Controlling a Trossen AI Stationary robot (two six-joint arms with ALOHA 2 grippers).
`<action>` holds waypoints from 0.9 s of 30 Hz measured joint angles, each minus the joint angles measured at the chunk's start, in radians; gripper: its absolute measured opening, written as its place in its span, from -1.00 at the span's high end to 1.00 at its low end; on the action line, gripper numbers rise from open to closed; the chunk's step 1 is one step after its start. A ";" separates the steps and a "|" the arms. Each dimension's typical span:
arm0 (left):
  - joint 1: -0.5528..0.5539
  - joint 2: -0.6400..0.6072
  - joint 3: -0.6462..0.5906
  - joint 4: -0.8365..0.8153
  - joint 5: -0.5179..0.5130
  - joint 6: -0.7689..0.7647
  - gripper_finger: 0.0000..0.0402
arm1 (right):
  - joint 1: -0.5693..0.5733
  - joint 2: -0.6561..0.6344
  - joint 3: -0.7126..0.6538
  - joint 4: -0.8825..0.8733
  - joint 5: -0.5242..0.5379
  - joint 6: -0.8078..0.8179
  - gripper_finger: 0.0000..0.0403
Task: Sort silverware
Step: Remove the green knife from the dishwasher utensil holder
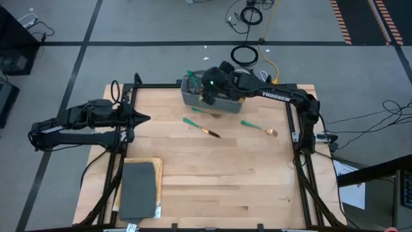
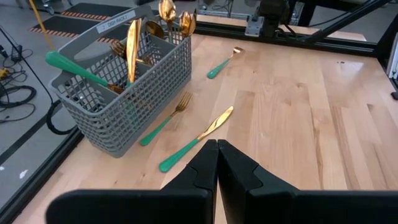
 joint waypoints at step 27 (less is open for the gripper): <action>0.000 0.000 0.000 -0.012 0.000 0.024 0.92 | -0.104 0.255 -0.001 0.281 -0.185 0.056 0.29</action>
